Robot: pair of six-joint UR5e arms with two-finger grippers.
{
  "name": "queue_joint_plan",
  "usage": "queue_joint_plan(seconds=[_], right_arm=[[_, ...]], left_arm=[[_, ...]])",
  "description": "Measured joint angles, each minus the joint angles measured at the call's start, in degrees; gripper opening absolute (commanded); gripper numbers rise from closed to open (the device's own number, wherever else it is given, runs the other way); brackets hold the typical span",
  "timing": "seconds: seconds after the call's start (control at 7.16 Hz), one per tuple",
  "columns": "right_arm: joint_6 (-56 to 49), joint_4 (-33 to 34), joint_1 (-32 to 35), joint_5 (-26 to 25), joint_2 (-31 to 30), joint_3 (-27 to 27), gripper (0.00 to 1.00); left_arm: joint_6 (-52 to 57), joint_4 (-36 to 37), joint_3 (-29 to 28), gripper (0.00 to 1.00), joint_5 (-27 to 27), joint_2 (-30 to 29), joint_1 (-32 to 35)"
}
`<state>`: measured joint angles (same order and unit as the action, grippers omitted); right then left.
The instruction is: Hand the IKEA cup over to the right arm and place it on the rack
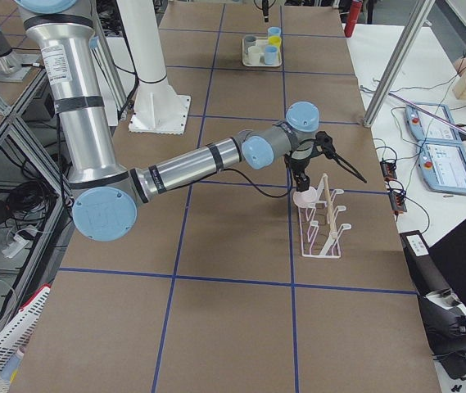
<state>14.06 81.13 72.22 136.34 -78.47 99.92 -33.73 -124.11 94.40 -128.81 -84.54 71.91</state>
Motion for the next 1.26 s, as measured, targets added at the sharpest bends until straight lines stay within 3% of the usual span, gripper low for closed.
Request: queue_joint_plan(seconds=[0.42,0.56,0.7,0.98,1.26], right_arm=[[0.0,0.0,-0.1,0.0,0.0,-0.1,0.99],[0.0,-0.1,-0.1,0.0,0.1,0.0,0.99],[0.0,-0.1,-0.1,0.1,0.1,0.0,0.99],[0.1,-0.1,-0.2,0.3,0.1,0.0,0.99],[0.2,0.1,-0.1,0.6,0.1,0.7,0.99]], left_arm=[[2.5,2.4,-8.8,0.98,0.4,-7.1,0.5],[2.5,2.4,-10.6,0.93,0.3,-8.4,0.5],[2.5,2.5,-11.6,0.86,0.2,-8.8,0.4],[2.3,2.5,-12.6,0.59,-0.1,-8.7,0.1],[1.8,2.6,-12.9,0.45,-0.1,-8.8,-0.8]])
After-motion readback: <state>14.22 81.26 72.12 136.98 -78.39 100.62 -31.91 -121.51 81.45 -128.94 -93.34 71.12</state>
